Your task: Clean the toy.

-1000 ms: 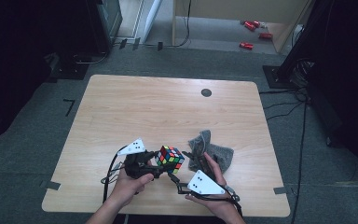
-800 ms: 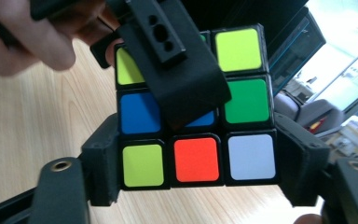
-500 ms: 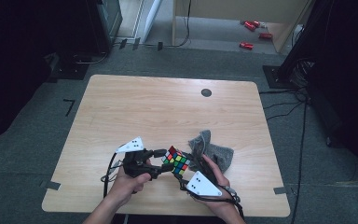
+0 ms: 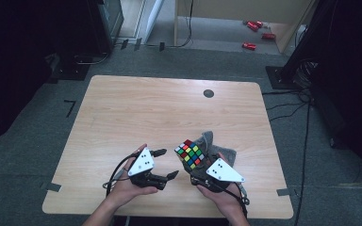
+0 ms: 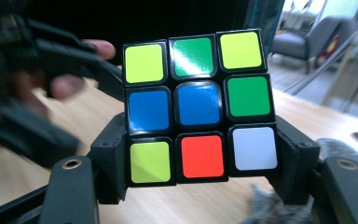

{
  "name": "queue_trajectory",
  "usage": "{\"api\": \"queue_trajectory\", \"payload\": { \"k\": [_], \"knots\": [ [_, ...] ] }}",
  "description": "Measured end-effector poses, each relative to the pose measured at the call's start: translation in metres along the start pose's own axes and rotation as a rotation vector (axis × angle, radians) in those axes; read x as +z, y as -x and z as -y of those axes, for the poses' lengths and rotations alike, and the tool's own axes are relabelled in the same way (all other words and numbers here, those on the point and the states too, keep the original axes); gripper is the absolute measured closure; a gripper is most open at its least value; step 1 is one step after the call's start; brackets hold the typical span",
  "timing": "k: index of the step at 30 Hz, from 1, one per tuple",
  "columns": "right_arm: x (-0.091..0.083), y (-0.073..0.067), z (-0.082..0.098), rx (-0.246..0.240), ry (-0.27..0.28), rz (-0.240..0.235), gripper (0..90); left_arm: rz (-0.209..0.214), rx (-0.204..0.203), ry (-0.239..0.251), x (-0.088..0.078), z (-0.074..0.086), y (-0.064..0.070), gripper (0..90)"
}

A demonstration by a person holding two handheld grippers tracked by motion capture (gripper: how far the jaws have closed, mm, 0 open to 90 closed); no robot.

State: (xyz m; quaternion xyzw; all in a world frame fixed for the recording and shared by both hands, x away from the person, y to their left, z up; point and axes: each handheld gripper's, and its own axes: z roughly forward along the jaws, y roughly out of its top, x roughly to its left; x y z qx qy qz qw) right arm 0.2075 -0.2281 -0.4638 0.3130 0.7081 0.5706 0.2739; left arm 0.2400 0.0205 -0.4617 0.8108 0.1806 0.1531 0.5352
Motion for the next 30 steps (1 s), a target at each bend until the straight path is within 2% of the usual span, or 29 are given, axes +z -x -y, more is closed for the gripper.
{"api": "queue_trajectory", "payload": {
  "k": [3, 6, 11, 13, 15, 17, 20, 22, 25, 28, 30],
  "knots": [
    [-0.002, -0.003, -0.006, 0.071, -0.001, -0.030, 34.0, -0.038, 0.077, 0.003, 0.003, 0.003, 0.006, 17.9],
    [-0.003, -0.005, -0.012, 0.142, -0.013, -0.060, 34.0, -0.102, 0.146, 0.021, 0.006, 0.004, 0.012, 17.9],
    [0.000, -0.010, -0.014, 0.206, -0.062, -0.077, 34.0, -0.145, 0.202, 0.048, 0.006, 0.006, 0.016, 17.8],
    [0.002, -0.011, -0.014, 0.231, -0.086, -0.085, 34.0, -0.167, 0.240, 0.077, 0.004, 0.005, 0.020, 17.9],
    [0.003, -0.012, -0.013, 0.255, -0.102, -0.095, 34.0, -0.168, 0.263, 0.098, 0.003, 0.003, 0.023, 18.0],
    [0.004, -0.013, -0.013, 0.275, -0.111, -0.112, 33.9, -0.175, 0.291, 0.094, 0.005, 0.004, 0.026, 18.0],
    [0.006, -0.017, -0.014, 0.281, -0.124, -0.132, 33.9, -0.172, 0.323, 0.091, 0.007, 0.006, 0.029, 18.6],
    [0.007, -0.019, -0.014, 0.281, -0.137, -0.136, 33.9, -0.190, 0.332, 0.110, 0.005, 0.006, 0.031, 24.8],
    [0.008, -0.017, -0.014, 0.308, -0.139, -0.144, 33.7, -0.202, 0.348, 0.114, 0.004, 0.006, 0.031, 28.2],
    [0.009, -0.014, -0.013, 0.340, -0.147, -0.167, 33.4, -0.204, 0.347, 0.118, 0.004, 0.008, 0.032, 29.3],
    [0.009, -0.011, -0.013, 0.353, -0.151, -0.185, 32.9, -0.202, 0.326, 0.113, 0.004, 0.008, 0.031, 30.3]
  ]
}}
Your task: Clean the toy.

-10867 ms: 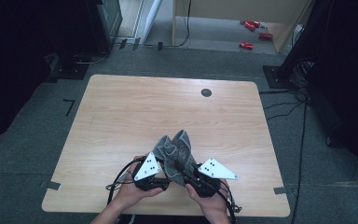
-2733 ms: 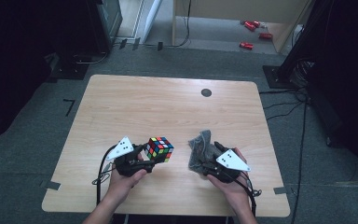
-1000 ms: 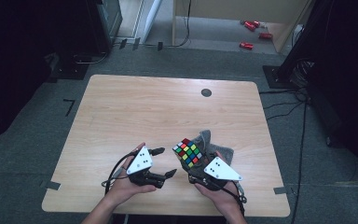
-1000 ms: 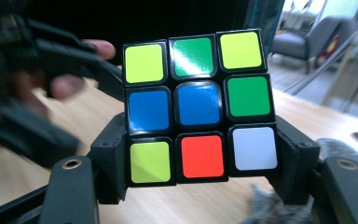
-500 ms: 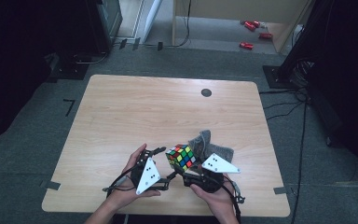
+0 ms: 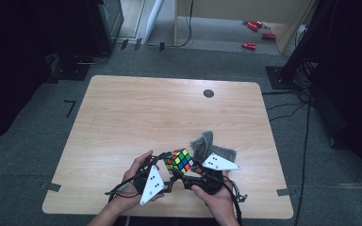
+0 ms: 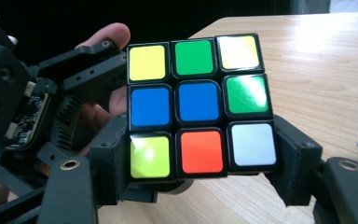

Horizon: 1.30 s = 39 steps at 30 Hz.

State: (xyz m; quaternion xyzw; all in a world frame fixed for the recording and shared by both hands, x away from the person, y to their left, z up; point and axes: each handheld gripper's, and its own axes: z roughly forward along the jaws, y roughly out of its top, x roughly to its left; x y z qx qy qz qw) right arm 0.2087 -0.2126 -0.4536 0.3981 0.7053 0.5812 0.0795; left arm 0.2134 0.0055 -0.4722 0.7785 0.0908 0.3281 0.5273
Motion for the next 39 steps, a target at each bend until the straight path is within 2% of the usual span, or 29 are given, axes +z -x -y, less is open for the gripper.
{"api": "queue_trajectory", "payload": {
  "k": [2, 6, 8, 9, 10, 12, 15, 17, 19, 23, 26, 29, 31, 33, 34, 36, 39],
  "knots": [
    [-0.004, 0.003, -0.002, 0.015, 0.013, -0.021, 32.1, -0.008, -0.024, -0.001, -0.001, 0.000, -0.003, 32.3],
    [-0.018, 0.015, -0.009, 0.058, 0.077, -0.055, 30.0, -0.029, -0.126, -0.011, -0.004, 0.005, -0.018, 33.5],
    [-0.027, 0.022, -0.013, 0.051, 0.113, -0.017, 30.0, -0.037, -0.175, -0.016, -0.006, 0.008, -0.025, 33.6],
    [-0.030, 0.026, -0.013, 0.036, 0.123, 0.021, 29.3, -0.038, -0.196, -0.019, -0.006, 0.010, -0.028, 33.6],
    [-0.032, 0.030, -0.013, 0.001, 0.122, 0.081, 28.6, -0.039, -0.213, -0.022, -0.007, 0.010, -0.031, 33.7],
    [-0.032, 0.041, -0.008, -0.068, 0.074, 0.221, 28.9, -0.037, -0.241, -0.027, -0.007, 0.011, -0.033, 33.7],
    [-0.025, 0.059, 0.003, -0.091, -0.041, 0.338, 24.7, -0.049, -0.249, -0.052, -0.005, 0.013, -0.034, 33.7],
    [-0.018, 0.070, 0.013, -0.109, -0.132, 0.396, 24.6, -0.049, -0.254, -0.072, -0.003, 0.014, -0.034, 33.7],
    [-0.012, 0.078, 0.023, -0.122, -0.196, 0.436, 25.4, -0.042, -0.260, -0.081, -0.002, 0.015, -0.033, 33.7],
    [-0.007, 0.087, 0.035, -0.120, -0.260, 0.487, 31.4, -0.021, -0.276, -0.079, -0.002, 0.015, -0.033, 33.7],
    [-0.007, 0.089, 0.037, -0.095, -0.277, 0.491, 42.6, -0.014, -0.288, -0.081, -0.002, 0.014, -0.033, 33.7],
    [-0.008, 0.091, 0.039, -0.029, -0.271, 0.444, 59.1, 0.009, -0.313, -0.082, -0.003, 0.014, -0.033, 33.8],
    [-0.009, 0.090, 0.038, -0.022, -0.274, 0.431, 66.4, 0.036, -0.329, -0.083, -0.003, 0.013, -0.034, 33.8],
    [-0.011, 0.088, 0.036, -0.022, -0.272, 0.408, 70.2, 0.047, -0.322, -0.085, -0.003, 0.013, -0.032, 33.9],
    [-0.012, 0.086, 0.034, -0.020, -0.251, 0.383, 70.7, 0.051, -0.316, -0.087, -0.002, 0.013, -0.031, 33.9],
    [-0.014, 0.079, 0.029, -0.003, -0.176, 0.336, 71.0, 0.063, -0.319, -0.091, -0.001, 0.013, -0.030, 33.9],
    [-0.023, 0.063, 0.014, 0.006, -0.026, 0.251, 70.9, 0.077, -0.316, -0.103, 0.001, 0.014, -0.028, 33.9]
  ]
}}
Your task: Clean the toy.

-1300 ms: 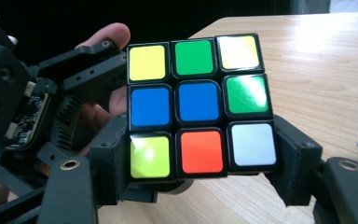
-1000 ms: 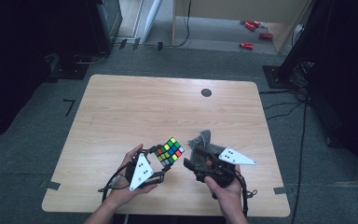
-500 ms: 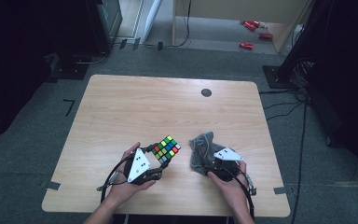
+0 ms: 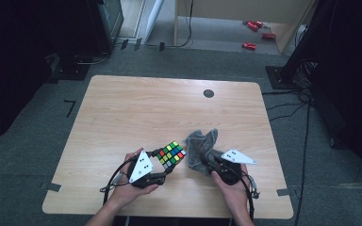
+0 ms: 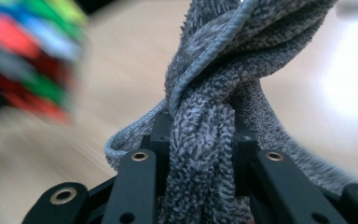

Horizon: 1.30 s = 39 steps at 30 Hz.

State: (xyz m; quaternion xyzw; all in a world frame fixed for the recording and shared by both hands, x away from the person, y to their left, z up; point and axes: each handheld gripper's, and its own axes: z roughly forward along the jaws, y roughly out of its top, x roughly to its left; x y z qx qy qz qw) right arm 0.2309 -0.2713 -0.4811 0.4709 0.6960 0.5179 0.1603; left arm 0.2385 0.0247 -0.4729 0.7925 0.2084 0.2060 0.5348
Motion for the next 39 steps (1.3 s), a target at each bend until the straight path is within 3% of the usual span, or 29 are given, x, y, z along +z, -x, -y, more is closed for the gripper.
{"api": "queue_trajectory", "payload": {
  "k": [4, 6, 7, 9, 11, 15, 17, 22, 24, 26, 30, 36, 39],
  "knots": [
    [-0.018, -0.025, -0.020, -0.032, 0.151, -0.150, 70.5, 0.016, -0.001, -0.009, 0.003, 0.001, 0.003, 33.9],
    [-0.022, -0.040, -0.026, -0.064, 0.184, -0.218, 70.1, 0.030, -0.003, 0.002, 0.003, -0.001, 0.006, 33.9],
    [-0.022, -0.046, -0.028, -0.079, 0.182, -0.229, 70.0, 0.034, 0.001, 0.006, 0.003, -0.001, 0.007, 34.0],
    [-0.018, -0.054, -0.027, -0.087, 0.157, -0.240, 69.4, 0.034, 0.015, 0.006, 0.003, -0.003, 0.009, 34.0],
    [-0.014, -0.052, -0.024, -0.063, 0.154, -0.244, 69.3, 0.029, 0.019, 0.007, 0.002, -0.002, 0.009, 34.0],
    [-0.010, -0.038, -0.018, -0.035, 0.118, -0.173, 69.4, 0.047, 0.005, 0.027, 0.000, -0.004, 0.008, 34.5],
    [-0.010, -0.037, -0.017, -0.023, 0.127, -0.197, 69.4, 0.053, 0.000, 0.024, 0.001, -0.003, 0.008, 34.5],
    [-0.013, -0.051, -0.024, -0.047, 0.160, -0.280, 68.7, 0.060, 0.010, 0.018, 0.002, -0.002, 0.010, 34.6],
    [-0.015, -0.052, -0.025, -0.052, 0.174, -0.282, 68.7, 0.066, 0.012, 0.029, 0.001, -0.003, 0.011, 34.6],
    [-0.015, -0.046, -0.024, -0.022, 0.178, -0.284, 68.8, 0.074, 0.021, 0.035, 0.000, -0.004, 0.012, 34.7],
    [-0.012, -0.034, -0.018, 0.022, 0.148, -0.246, 69.1, 0.077, 0.027, 0.030, 0.001, -0.004, 0.013, 34.7],
    [-0.017, -0.052, -0.026, -0.035, 0.171, -0.283, 69.0, 0.078, 0.020, 0.030, 0.002, -0.003, 0.013, 34.7],
    [-0.018, -0.050, -0.026, -0.014, 0.183, -0.279, 69.1, 0.082, 0.019, 0.040, 0.000, -0.004, 0.012, 34.7]
  ]
}}
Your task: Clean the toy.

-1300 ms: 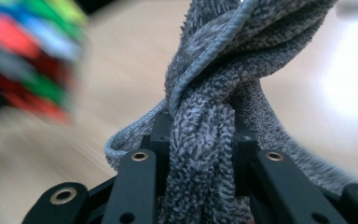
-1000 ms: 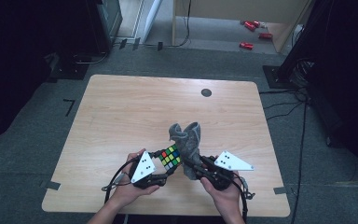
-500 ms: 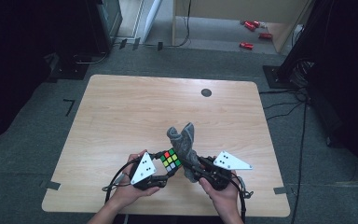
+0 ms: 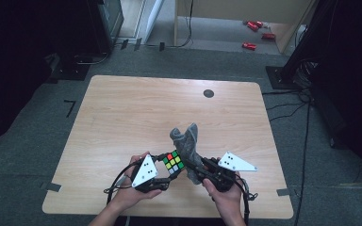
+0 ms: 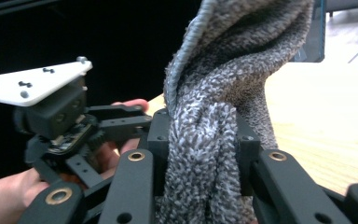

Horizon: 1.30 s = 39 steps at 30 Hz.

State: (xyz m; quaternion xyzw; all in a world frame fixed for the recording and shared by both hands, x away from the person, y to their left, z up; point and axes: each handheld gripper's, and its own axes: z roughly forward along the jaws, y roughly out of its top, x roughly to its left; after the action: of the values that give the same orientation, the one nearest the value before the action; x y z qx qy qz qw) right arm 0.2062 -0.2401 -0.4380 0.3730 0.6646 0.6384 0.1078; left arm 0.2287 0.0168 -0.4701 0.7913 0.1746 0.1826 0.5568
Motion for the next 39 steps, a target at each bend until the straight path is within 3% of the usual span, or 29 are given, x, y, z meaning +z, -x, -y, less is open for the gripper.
{"api": "queue_trajectory", "payload": {
  "k": [5, 9, 12, 15, 19, 22, 24, 26, 30, 33, 35, 39],
  "knots": [
    [-0.002, 0.016, 0.008, 0.050, -0.022, 0.058, 69.2, 0.008, -0.006, 0.005, 0.000, 0.000, 0.000, 34.7],
    [0.000, 0.005, 0.003, 0.031, -0.010, 0.006, 68.4, -0.001, 0.011, -0.028, 0.004, 0.002, 0.002, 34.7],
    [0.002, -0.005, -0.001, -0.012, -0.007, 0.001, 67.9, 0.006, 0.004, -0.014, 0.002, 0.001, 0.002, 34.7],
    [-0.001, 0.004, 0.001, 0.023, 0.004, 0.013, 68.0, 0.020, -0.015, 0.012, -0.001, -0.001, 0.000, 34.7],
    [-0.003, 0.014, 0.007, 0.018, -0.007, 0.056, 67.9, 0.029, -0.025, 0.016, -0.001, -0.001, -0.001, 34.7],
    [-0.002, 0.008, 0.004, 0.020, -0.003, 0.026, 67.7, 0.014, 0.000, -0.017, 0.002, 0.000, 0.001, 34.7],
    [0.001, -0.001, 0.001, -0.012, -0.003, -0.006, 66.7, 0.016, 0.004, -0.019, 0.003, 0.001, 0.003, 34.7],
    [0.001, -0.007, -0.001, -0.041, 0.001, -0.006, 66.5, 0.017, 0.001, -0.010, 0.002, 0.000, 0.002, 34.7],
    [0.000, 0.003, 0.002, -0.013, -0.006, 0.016, 66.7, 0.013, -0.014, -0.002, 0.000, -0.001, 0.000, 34.7],
    [0.003, 0.003, 0.006, -0.047, -0.052, 0.059, 66.0, -0.008, -0.013, -0.022, 0.000, 0.000, -0.001, 34.7],
    [0.004, -0.004, 0.004, -0.085, -0.048, 0.068, 66.1, -0.024, -0.022, -0.040, 0.002, 0.000, -0.001, 34.7],
    [0.006, -0.029, -0.004, -0.202, -0.043, 0.038, 66.2, -0.031, 0.000, -0.084, 0.006, -0.001, 0.003, 34.8]
  ]
}}
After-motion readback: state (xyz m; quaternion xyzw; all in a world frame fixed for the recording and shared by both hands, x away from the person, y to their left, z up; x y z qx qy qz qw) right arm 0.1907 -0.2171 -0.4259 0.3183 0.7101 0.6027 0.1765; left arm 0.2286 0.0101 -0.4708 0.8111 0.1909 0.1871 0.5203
